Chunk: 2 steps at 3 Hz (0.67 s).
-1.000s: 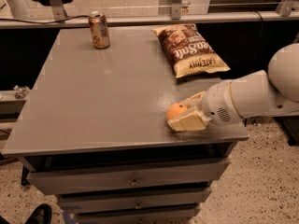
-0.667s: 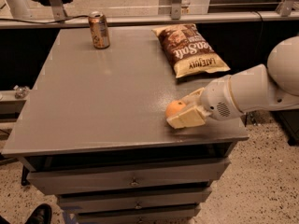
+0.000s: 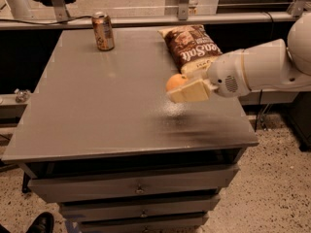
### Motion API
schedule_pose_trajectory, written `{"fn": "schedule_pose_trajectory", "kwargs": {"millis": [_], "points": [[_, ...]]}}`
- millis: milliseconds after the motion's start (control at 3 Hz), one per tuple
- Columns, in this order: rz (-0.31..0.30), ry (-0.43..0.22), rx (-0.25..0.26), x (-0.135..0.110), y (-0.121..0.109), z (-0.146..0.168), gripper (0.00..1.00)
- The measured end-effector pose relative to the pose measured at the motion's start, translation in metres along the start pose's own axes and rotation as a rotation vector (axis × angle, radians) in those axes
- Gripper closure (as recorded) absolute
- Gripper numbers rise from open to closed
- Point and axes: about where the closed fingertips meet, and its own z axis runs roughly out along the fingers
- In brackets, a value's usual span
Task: Pick orange
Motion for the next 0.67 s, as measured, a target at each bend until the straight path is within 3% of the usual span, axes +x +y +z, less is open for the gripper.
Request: {"fn": "schedule_pose_trajectory", "kwargs": {"millis": [333, 667], "points": [[0.008, -0.115, 0.002, -0.0413, -0.0048, -0.0105, 1.0], [0.01, -0.128, -0.001, -0.0469, -0.0037, -0.0118, 1.0]]}}
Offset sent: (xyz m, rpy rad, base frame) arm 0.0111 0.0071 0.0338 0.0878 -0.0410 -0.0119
